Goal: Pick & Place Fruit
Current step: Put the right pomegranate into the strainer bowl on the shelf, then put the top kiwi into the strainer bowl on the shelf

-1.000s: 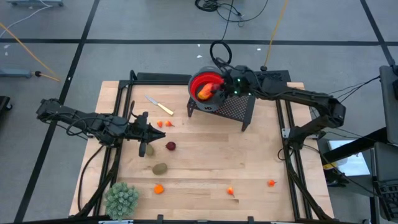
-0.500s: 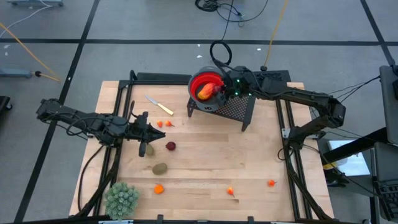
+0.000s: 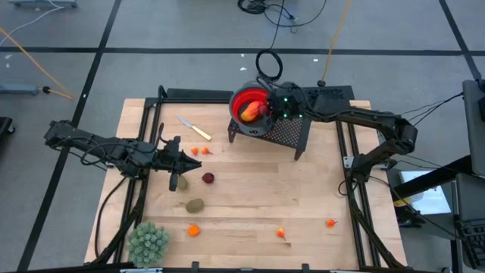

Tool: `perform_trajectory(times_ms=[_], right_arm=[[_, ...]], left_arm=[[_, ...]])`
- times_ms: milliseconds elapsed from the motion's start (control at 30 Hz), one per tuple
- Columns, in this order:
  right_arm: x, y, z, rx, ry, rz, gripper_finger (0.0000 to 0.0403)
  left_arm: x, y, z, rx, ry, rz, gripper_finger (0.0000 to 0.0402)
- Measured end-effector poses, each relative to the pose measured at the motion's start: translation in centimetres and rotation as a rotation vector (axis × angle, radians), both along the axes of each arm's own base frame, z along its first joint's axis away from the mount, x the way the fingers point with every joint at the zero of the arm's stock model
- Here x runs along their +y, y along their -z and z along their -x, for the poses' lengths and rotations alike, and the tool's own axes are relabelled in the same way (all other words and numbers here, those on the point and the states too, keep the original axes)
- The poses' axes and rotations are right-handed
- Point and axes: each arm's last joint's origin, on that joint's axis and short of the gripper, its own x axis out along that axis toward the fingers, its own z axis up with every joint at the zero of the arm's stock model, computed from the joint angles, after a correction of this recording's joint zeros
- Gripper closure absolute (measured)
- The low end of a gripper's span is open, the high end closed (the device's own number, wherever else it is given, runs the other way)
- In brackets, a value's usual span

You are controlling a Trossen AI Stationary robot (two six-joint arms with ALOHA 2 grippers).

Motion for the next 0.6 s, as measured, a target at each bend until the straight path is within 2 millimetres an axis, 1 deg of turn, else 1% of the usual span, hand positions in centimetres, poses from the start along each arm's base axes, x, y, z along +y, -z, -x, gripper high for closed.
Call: perform_trajectory(times_ms=[100, 400, 600], right_arm=[[-0.01, -0.26, 0.0, -0.016, 0.002, 0.005, 0.0197], [-0.01, -0.18, 0.03, -0.008, 0.002, 0.002, 0.0172], [-0.02, -0.17, 0.02, -0.003, -0.009, 0.015, 0.0169]], left_arm=[[0.0, -0.01, 0.0, -0.001, 0.0, -0.001, 0.038], [0.0, -0.01, 0.0, -0.001, 0.002, -0.007, 0.038], [0.0, 0.0, 0.0, 0.0, 0.002, -0.006, 0.038]])
